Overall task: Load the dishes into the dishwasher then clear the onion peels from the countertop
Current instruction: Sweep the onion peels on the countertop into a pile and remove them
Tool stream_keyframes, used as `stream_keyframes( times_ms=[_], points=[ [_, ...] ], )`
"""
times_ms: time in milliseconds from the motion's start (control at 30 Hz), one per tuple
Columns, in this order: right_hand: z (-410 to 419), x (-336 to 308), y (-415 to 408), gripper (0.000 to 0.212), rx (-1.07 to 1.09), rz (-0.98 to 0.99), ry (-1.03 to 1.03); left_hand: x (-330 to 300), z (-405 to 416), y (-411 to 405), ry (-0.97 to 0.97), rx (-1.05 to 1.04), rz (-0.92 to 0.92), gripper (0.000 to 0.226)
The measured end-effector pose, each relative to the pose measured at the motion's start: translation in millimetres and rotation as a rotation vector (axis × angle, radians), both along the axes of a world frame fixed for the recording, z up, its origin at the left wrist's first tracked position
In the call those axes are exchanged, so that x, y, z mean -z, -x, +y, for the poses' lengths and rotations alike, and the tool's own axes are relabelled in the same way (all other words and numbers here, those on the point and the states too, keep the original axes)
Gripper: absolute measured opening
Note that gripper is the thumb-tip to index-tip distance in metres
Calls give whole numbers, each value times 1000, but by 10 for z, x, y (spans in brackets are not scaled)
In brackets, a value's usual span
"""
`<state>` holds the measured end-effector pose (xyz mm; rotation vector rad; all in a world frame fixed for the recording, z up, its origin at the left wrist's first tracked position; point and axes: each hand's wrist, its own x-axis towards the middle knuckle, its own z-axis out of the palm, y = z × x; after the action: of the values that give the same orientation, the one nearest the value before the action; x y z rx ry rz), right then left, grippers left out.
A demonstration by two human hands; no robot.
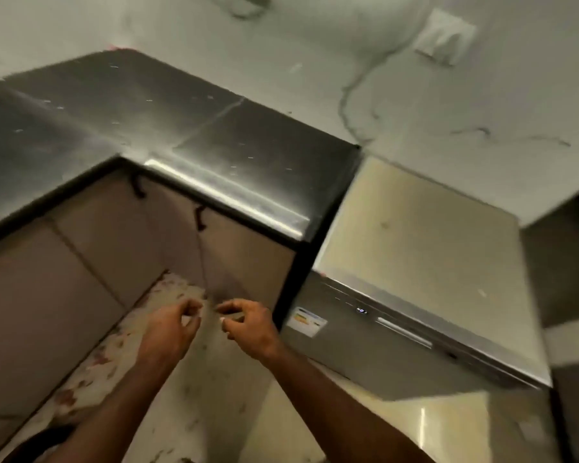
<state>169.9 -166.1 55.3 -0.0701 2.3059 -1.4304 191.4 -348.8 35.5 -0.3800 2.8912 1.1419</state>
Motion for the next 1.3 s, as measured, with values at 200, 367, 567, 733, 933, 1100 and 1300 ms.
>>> stream_keyframes(
  times_ms=[200,367,567,733,933,1100,1300],
  points=[
    [1846,155,-223,22,291,-22,-13,-80,1786,493,64,331,102,19],
    [2914,203,-324,23,317,48,-156,-69,2676,575,230,493,141,55],
    [3658,128,-198,33,407,337,-419,-21,2959,859,564,601,173,90],
    [3913,161,43,64,274,194,-676,46,3066,1204,710,750,189,83],
    [3848,-208,382,55,89,-61,-874,246,2997,1498,787,797,273,48],
    [3778,-459,635,41,125,-49,-916,254,3001,1674,824,803,277,38],
    [3692,-501,679,42,117,-94,-989,302,2990,1760,840,845,181,40]
  ],
)
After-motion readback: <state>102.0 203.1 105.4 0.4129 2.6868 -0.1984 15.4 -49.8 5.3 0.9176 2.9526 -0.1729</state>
